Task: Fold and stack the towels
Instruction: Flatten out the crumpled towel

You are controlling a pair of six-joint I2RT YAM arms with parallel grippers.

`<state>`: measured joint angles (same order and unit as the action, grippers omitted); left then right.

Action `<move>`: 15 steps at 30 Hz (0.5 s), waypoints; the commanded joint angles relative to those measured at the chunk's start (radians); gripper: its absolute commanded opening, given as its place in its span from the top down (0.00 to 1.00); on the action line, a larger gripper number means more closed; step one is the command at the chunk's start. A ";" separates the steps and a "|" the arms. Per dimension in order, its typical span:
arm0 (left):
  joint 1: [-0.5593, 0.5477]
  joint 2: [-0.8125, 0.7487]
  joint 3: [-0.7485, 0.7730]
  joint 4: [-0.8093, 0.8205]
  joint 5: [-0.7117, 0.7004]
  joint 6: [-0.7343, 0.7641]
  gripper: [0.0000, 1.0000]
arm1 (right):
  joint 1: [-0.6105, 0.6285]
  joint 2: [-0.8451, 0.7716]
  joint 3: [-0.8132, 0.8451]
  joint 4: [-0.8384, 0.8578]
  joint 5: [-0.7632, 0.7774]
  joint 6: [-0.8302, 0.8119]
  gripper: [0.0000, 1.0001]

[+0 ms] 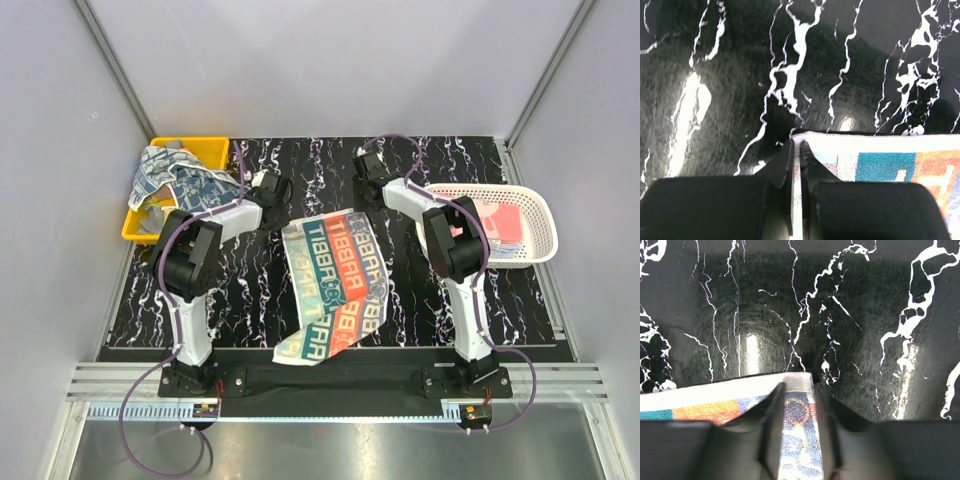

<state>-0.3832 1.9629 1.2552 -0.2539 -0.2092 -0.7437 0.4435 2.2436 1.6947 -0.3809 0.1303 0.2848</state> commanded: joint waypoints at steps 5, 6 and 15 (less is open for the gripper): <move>0.017 0.037 0.114 -0.068 -0.035 0.101 1.00 | 0.017 0.008 -0.012 -0.047 0.035 0.027 0.93; 0.018 0.033 0.127 -0.071 -0.036 0.122 1.00 | 0.015 -0.001 -0.007 -0.047 0.038 0.024 1.00; 0.030 -0.061 0.249 -0.099 -0.033 0.244 1.00 | 0.014 -0.120 0.020 -0.059 0.107 0.017 1.00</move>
<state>-0.3653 1.9896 1.4410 -0.3569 -0.2111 -0.5743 0.4519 2.2261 1.6947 -0.4156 0.1757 0.3073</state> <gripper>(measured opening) 0.039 0.014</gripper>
